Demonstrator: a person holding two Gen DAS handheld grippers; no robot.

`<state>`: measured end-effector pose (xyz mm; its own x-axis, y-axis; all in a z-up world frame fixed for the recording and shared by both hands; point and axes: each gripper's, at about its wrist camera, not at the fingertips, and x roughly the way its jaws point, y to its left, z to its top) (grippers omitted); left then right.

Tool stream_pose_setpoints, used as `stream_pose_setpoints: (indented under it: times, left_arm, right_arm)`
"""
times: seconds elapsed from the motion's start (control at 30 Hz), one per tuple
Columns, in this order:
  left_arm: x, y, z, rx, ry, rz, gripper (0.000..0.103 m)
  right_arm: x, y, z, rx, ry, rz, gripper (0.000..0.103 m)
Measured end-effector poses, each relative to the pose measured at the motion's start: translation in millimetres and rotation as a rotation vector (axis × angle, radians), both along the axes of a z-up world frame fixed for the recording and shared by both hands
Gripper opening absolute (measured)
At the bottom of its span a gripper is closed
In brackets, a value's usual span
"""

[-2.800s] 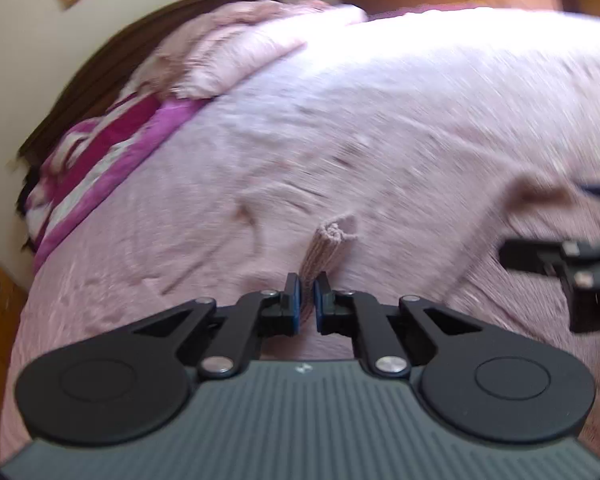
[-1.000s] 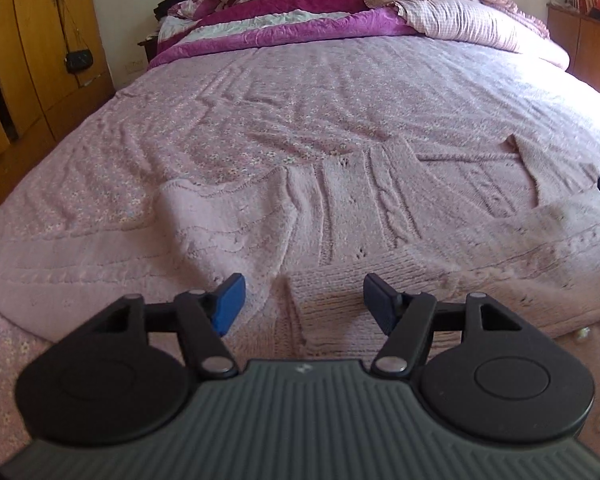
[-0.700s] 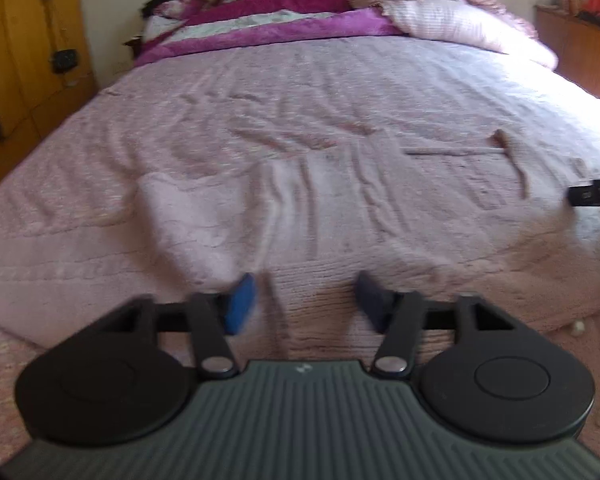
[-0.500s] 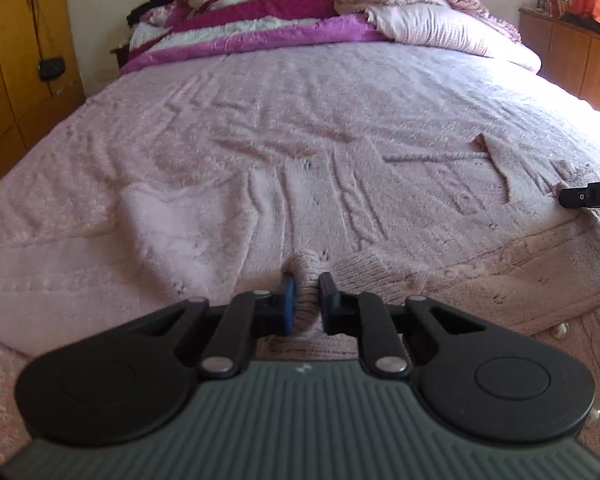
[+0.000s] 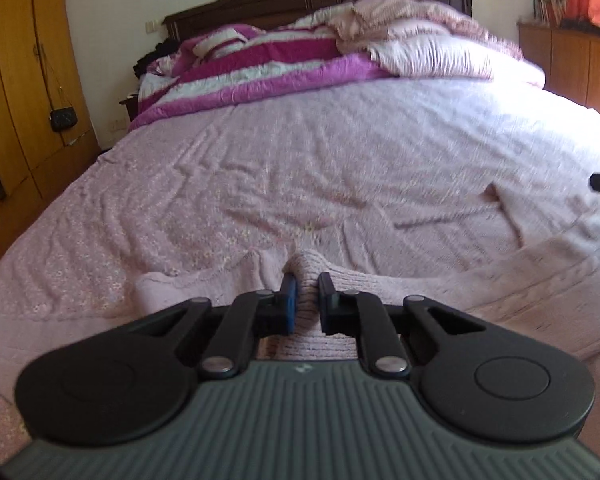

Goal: Fold small clothes

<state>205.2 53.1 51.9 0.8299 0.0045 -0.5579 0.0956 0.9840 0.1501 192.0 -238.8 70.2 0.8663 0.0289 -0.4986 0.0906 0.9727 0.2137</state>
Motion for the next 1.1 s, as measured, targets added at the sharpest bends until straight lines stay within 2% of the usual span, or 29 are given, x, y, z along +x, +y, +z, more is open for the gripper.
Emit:
stream_pose_setpoints:
  times: [0.13, 0.23, 0.27, 0.33, 0.47, 0.53, 0.63, 0.7, 0.8, 0.9, 1.03, 1.1]
  left_arm:
    - [13, 5, -24, 0.021, 0.095, 0.011, 0.018]
    - [10, 13, -27, -0.005, 0.110, 0.030, 0.029]
    - [9, 15, -26, -0.008, 0.117, 0.028, 0.036]
    - [6, 21, -23, -0.024, 0.133, 0.030, 0.045]
    - [-3, 38, -17, -0.123, 0.177, 0.030, 0.047]
    - [-7, 42, -15, -0.155, 0.187, 0.025, 0.048]
    - [-11, 40, -16, -0.134, 0.186, 0.013, 0.049]
    - [-10, 37, -19, -0.111, 0.183, 0.019, 0.052]
    - [-10, 36, -20, -0.112, 0.176, 0.040, 0.053]
    - [-10, 35, -17, -0.101, 0.139, 0.055, 0.053]
    - [3, 34, -24, -0.008, 0.128, 0.102, 0.056]
    - [7, 39, -28, -0.030, 0.146, 0.118, 0.058]
  right_arm:
    - [-1, -7, -12, 0.046, 0.046, -0.009, 0.002]
    - [-4, -6, -23, 0.026, 0.095, 0.009, 0.031]
    - [-3, -5, -28, 0.005, 0.111, 0.018, 0.050]
    - [-3, -4, -36, -0.044, 0.123, 0.021, 0.062]
    - [-1, 1, -45, -0.146, 0.124, 0.017, 0.069]
    - [-1, 1, -44, -0.140, 0.124, 0.008, 0.070]
    - [-12, 2, -36, -0.129, 0.096, -0.007, 0.070]
    - [-18, 4, -36, -0.163, 0.087, -0.008, 0.070]
    - [-14, 1, -51, -0.246, 0.148, -0.015, 0.073]
    - [-11, -11, -53, -0.201, 0.149, -0.030, 0.074]
    - [-11, -9, -55, -0.218, 0.145, -0.029, 0.075]
    - [-11, -10, -55, -0.212, 0.146, -0.028, 0.075]
